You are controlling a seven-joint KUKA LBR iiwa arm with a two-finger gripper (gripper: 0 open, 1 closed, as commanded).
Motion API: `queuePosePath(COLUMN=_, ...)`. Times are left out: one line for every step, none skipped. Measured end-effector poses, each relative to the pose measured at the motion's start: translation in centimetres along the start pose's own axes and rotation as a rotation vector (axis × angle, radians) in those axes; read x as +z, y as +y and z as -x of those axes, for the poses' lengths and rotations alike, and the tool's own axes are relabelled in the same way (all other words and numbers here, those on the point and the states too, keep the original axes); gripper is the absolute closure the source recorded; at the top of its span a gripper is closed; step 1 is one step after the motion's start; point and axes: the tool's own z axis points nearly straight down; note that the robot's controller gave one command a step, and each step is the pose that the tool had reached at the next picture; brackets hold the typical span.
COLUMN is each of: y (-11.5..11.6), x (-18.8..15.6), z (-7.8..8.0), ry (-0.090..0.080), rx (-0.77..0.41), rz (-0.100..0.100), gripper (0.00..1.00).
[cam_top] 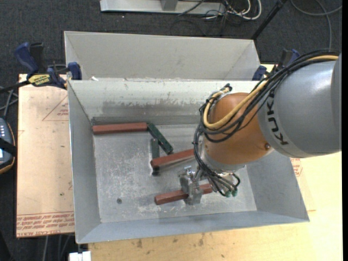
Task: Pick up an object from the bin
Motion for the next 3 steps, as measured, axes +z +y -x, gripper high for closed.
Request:
queuePosePath(y=0.1, x=-2.3, z=0.1, ry=-0.003, rx=0.001, rz=0.000, gripper=1.00)
queuePosePath(y=-1.4, x=-6.6, z=0.6, ry=-0.008, rx=-0.178, rz=-0.002, gripper=1.00)
queuePosePath(y=-1.3, x=-10.8, z=0.2, ry=-0.006, rx=-0.111, rz=-0.001, gripper=1.00)
